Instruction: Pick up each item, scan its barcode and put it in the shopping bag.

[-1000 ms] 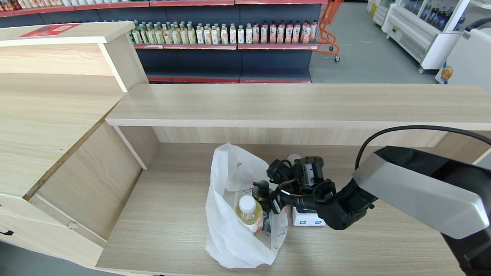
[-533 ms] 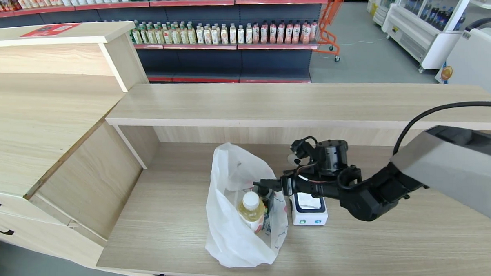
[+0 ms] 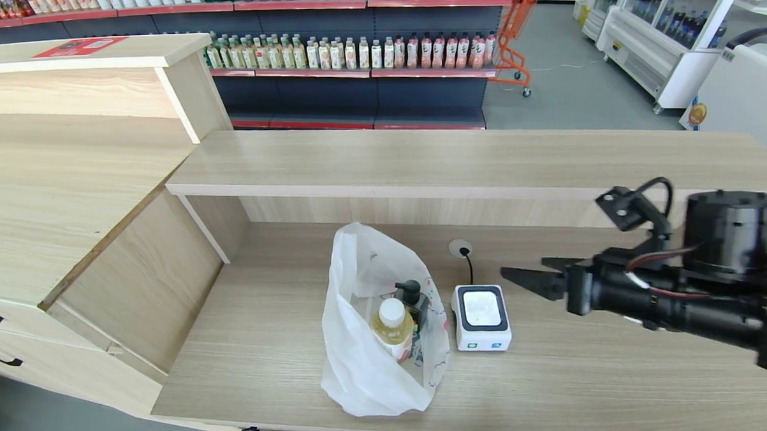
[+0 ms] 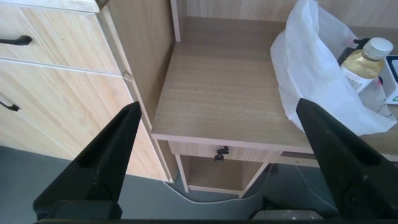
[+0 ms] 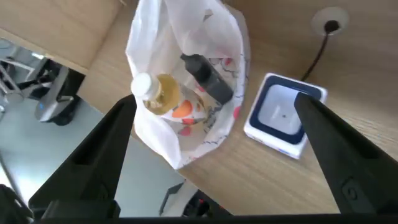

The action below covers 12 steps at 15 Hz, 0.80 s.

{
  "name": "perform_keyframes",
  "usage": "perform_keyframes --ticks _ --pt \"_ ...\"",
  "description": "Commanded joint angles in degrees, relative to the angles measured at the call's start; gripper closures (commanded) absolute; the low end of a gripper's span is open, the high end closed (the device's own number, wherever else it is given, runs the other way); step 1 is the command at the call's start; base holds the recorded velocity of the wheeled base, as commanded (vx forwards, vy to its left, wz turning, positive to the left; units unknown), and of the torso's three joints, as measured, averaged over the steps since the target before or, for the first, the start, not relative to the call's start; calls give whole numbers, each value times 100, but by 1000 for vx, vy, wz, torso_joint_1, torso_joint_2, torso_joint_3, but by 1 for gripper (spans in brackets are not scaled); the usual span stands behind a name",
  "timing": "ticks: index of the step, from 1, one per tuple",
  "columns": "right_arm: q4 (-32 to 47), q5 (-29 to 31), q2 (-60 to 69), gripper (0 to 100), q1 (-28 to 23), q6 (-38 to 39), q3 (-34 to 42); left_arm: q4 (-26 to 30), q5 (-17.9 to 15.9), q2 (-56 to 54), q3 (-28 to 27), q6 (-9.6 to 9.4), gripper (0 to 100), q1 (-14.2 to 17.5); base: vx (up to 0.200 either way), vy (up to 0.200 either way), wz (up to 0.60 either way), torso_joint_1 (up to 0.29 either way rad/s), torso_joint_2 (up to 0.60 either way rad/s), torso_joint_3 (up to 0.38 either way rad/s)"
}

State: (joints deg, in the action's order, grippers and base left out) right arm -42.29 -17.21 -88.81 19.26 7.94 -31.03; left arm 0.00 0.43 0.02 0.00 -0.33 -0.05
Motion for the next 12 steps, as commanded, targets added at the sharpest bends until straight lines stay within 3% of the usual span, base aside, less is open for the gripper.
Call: perform_keyframes --ticks 1,3,4,7,9,12 --pt "283 289 2368 0 -942 -820 1714 0 1 -2 0 -2 0 -4 0 0 0 0 0 0" --pt "291 922 3651 0 -1223 -1031 2953 0 1 -2 0 -2 0 5 0 0 0 0 0 0" --pt "722 1185 4328 0 -1232 -1005 3103 0 1 -2 0 -2 0 5 0 0 0 0 0 0" --pt "3174 1792 6429 0 -1504 -908 3103 0 1 -2 0 -2 0 -4 0 0 0 0 0 0" --pt "4282 2108 7668 0 -1821 -855 3076 0 1 -2 0 -2 0 -4 0 0 0 0 0 0" --pt "4308 2117 8406 0 -1785 -890 3041 0 1 -2 0 -2 0 -4 0 0 0 0 0 0"
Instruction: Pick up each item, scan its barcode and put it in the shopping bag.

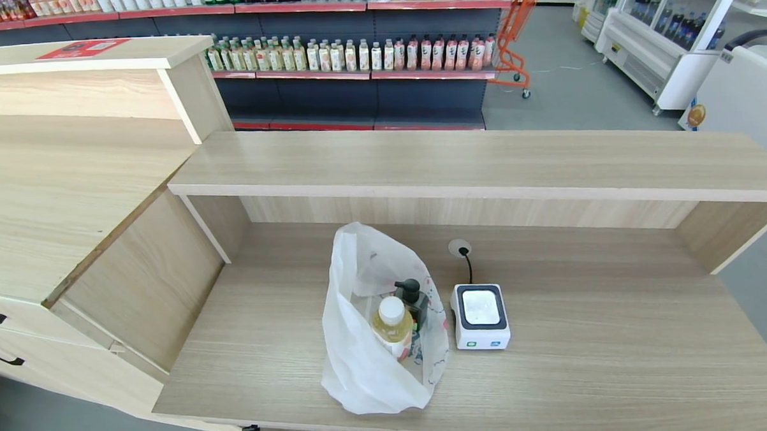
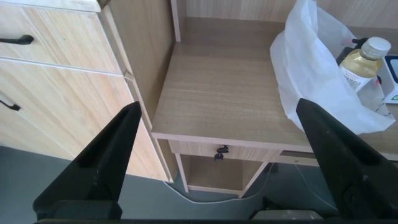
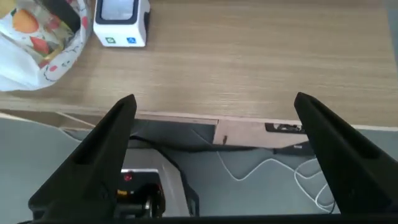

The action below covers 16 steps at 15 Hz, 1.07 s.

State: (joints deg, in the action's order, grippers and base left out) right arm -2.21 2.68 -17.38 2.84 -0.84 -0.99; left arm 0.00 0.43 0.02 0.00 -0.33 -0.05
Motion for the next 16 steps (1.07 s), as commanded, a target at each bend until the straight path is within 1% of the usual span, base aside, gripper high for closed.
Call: perform_keyframes --ticks 1,2,3,4,7,8,16 --pt "142 154 1422 0 -143 -21 90 0 1 -2 0 -2 0 -4 0 0 0 0 0 0" --pt "106 154 1712 0 -319 -4 99 0 1 -2 0 -2 0 5 0 0 0 0 0 0" --pt "203 119 1738 0 -319 31 90 0 1 -2 0 -2 0 -4 0 0 0 0 0 0" --pt "555 110 1730 0 -319 110 28 0 1 -2 0 -2 0 -4 0 0 0 0 0 0" --pt "572 110 1730 0 -319 137 20 0 1 -2 0 -2 0 -4 0 0 0 0 0 0" --pt "572 110 1730 100 -319 110 20 0 1 -2 0 -2 0 -4 0 0 0 0 0 0" --pt "581 110 1730 100 -319 181 20 0 1 -2 0 -2 0 -4 0 0 0 0 0 0"
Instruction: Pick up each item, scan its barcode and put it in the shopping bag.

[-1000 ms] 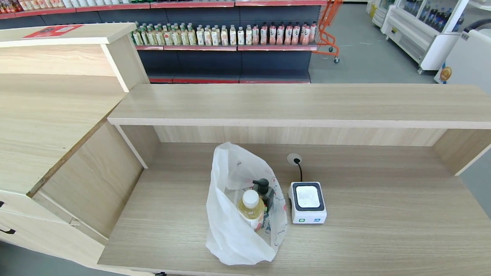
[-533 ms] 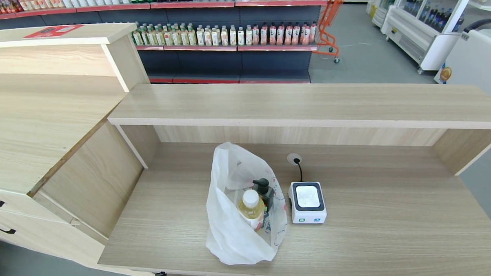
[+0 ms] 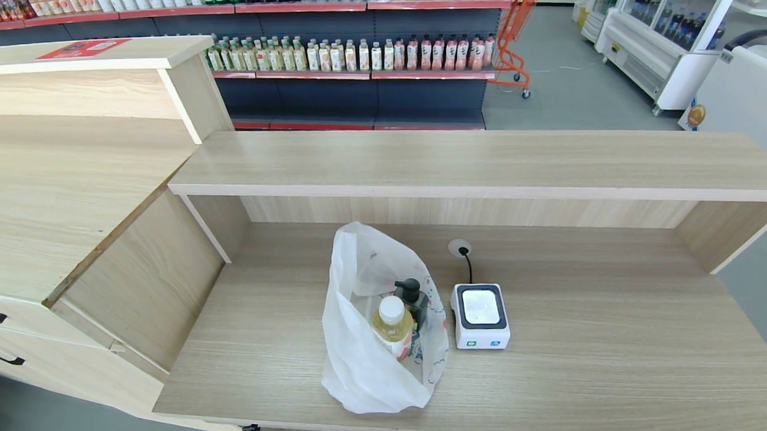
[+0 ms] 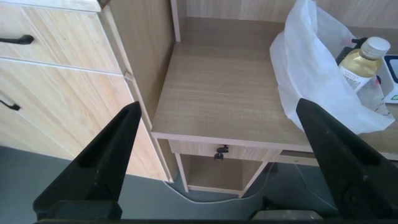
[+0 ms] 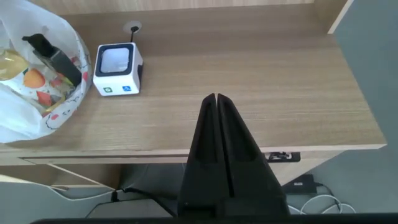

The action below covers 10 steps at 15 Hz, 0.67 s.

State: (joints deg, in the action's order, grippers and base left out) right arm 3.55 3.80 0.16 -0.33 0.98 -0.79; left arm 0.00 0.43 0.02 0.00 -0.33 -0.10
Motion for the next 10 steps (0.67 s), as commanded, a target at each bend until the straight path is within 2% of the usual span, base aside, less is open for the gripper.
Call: perform_keyframes --ticks 1,3,10 --pt "6 -2 -25 100 -2 -1 0 0 1 -2 0 -2 0 10 0 0 0 0 0 0" --pt "6 -2 -25 100 -2 8 0 0 1 6 0 -2 0 1 0 0 0 0 0 0" --pt "6 6 -25 100 -2 8 0 0 1 -2 0 -20 0 1 0 -200 0 2 4 2"
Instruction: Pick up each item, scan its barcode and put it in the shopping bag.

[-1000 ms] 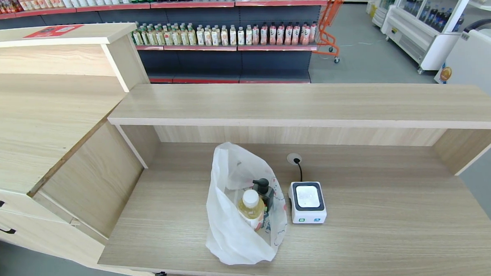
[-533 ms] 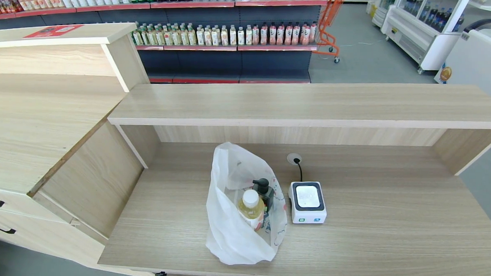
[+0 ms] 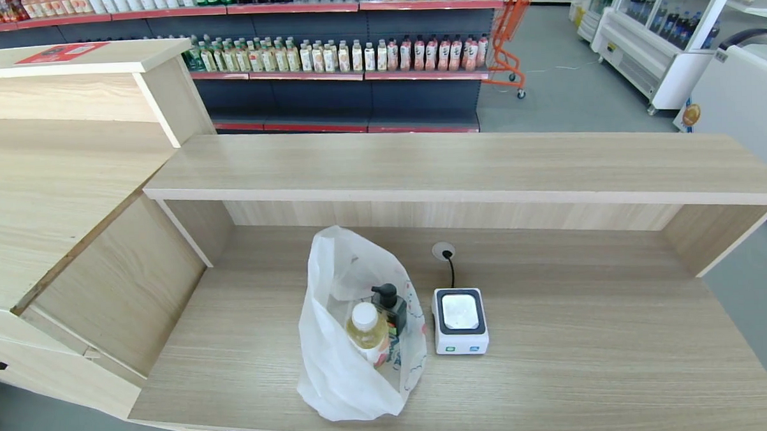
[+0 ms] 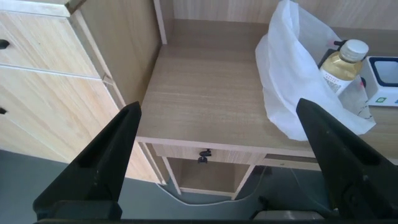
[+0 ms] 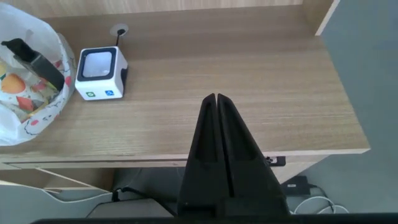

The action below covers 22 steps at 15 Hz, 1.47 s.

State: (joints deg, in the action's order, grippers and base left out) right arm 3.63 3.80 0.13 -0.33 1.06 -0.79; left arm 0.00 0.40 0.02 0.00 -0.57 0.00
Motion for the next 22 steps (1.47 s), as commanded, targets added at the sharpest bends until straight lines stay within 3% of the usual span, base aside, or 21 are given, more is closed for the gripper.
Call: perform_keyframes --ticks 1,5,10,22 --pt "-3 -2 -22 100 -2 -9 0 0 4 -2 0 5 0 0 0 -200 0 -7 -2 2" --pt "-3 -2 -22 100 -2 -1 0 0 4 -2 0 31 0 -9 0 0 0 0 0 0" --pt "-3 6 -22 100 -2 -1 0 0 4 -2 0 22 0 -9 200 0 0 0 -3 -1" --pt "-3 6 -22 100 -2 -1 0 0 4 -2 0 22 0 -9 0 0 0 0 0 0"
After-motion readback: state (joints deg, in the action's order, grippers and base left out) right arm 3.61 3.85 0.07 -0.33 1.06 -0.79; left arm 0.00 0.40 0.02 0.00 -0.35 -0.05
